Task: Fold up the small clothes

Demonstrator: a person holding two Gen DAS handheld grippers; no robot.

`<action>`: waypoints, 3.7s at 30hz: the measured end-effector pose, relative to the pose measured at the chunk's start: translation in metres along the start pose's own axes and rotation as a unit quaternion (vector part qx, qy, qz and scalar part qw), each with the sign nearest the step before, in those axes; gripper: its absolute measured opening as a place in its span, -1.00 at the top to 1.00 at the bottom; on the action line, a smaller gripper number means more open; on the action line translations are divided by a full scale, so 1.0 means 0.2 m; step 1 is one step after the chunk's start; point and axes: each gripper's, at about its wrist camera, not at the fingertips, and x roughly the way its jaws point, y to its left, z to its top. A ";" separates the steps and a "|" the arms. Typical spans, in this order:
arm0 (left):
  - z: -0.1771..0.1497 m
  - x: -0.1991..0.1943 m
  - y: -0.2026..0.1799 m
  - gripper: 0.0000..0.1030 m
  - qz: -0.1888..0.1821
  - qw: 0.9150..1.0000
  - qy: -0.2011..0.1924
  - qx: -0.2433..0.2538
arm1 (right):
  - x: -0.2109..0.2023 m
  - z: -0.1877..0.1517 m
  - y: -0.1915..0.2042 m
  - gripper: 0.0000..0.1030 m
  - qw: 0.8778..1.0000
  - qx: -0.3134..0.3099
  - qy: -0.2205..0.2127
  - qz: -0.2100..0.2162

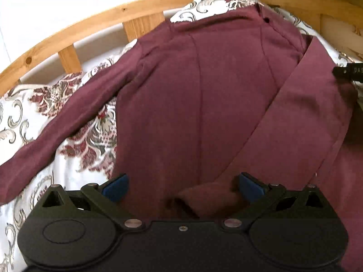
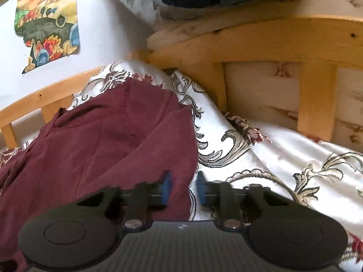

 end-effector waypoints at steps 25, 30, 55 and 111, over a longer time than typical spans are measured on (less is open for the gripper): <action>-0.15 -0.56 1.23 -0.99 0.304 0.914 -0.142 -0.228 | -0.24 0.01 0.25 -1.00 0.991 -0.096 -0.095 -0.021; -0.24 -0.47 1.33 -0.81 0.270 0.926 -0.102 -0.245 | -0.31 -0.01 0.35 -1.00 0.989 -0.111 -0.101 0.008; -0.05 -0.37 1.34 0.89 0.241 0.932 -0.102 -0.251 | -0.39 -0.08 0.48 -1.00 0.987 -0.132 -0.083 0.031; -0.14 -0.38 0.11 -0.84 -0.160 0.985 -0.054 -0.010 | -0.39 -0.14 0.50 -1.00 0.978 -0.204 0.012 0.051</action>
